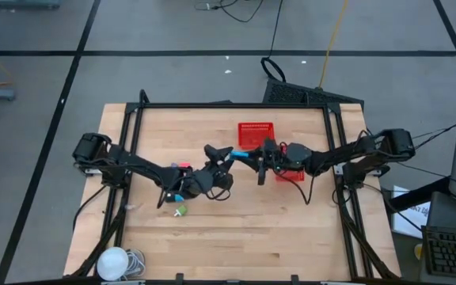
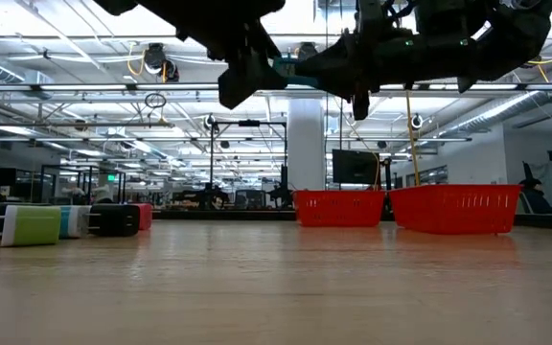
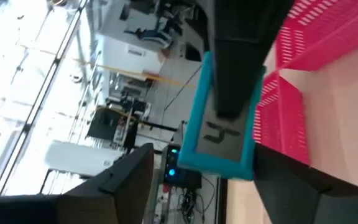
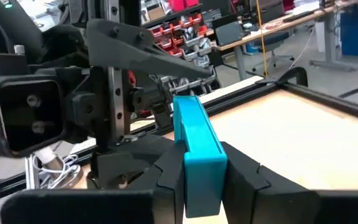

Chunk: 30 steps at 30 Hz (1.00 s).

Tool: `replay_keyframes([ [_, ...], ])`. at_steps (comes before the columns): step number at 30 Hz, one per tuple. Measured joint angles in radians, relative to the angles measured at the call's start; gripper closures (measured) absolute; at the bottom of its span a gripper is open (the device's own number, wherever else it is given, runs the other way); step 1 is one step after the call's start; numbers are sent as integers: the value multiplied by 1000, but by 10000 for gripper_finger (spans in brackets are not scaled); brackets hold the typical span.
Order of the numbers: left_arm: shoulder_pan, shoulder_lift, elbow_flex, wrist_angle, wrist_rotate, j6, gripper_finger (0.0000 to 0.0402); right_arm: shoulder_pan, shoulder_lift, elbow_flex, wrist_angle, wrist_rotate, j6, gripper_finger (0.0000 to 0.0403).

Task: Pick & Place Office items
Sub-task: Put the blue digital clock into the top red bin

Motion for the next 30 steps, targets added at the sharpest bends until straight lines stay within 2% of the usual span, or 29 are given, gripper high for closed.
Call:
replay_keyframes([
  [4,-28,-42,0,-6,16,-47,120,-9,-65,-12,-48,-11,-37,351],
  [8,-33,-125,0,-113,146,-176,117,-19,-148,-50,-100,-9,-41,346],
  [12,0,-256,0,-329,385,-343,125,-31,-237,-102,-129,-6,-41,341],
  [17,105,-439,0,-580,815,-533,134,-39,-335,-184,-127,1,-42,352],
  [20,178,-527,0,-652,1010,-608,139,-36,-382,-234,-130,48,-49,351],
  [25,277,-628,0,-713,1217,-672,148,-37,-441,-301,-129,104,-49,343],
  [30,342,-702,-77,-603,1364,-689,151,-37,-485,-344,-129,103,-49,352],
])
